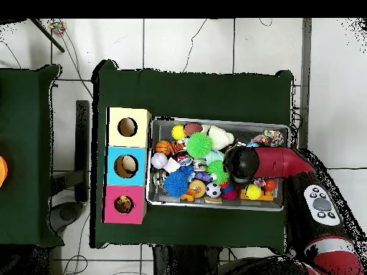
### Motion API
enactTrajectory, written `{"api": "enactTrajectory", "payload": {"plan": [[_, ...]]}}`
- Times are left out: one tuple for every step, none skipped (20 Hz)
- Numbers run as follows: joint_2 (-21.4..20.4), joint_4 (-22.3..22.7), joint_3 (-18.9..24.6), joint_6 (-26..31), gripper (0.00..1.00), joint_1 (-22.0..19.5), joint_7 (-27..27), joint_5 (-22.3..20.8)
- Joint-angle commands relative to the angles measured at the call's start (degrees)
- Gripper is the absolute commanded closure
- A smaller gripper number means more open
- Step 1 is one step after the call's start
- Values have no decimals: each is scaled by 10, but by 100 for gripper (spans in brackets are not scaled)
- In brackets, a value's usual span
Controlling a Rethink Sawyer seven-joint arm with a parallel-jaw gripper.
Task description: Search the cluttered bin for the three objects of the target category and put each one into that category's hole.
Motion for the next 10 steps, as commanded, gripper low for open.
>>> {"api": "enactTrajectory", "payload": {"plan": [[13,68,-12,58,0,1,-72,-35],[8,72,-10,58,0,-1,-76,-33],[3,77,-6,56,0,-3,-79,-30],[1,81,-1,50,0,-8,-84,-29],[-2,82,0,53,0,-7,-85,-27],[-4,83,1,57,0,-5,-85,-25],[-4,83,0,58,0,-3,-82,-25],[-4,82,-1,59,0,0,-79,-26],[-1,80,-2,58,0,3,-74,-27],[2,77,-4,57,0,6,-70,-28]]}}
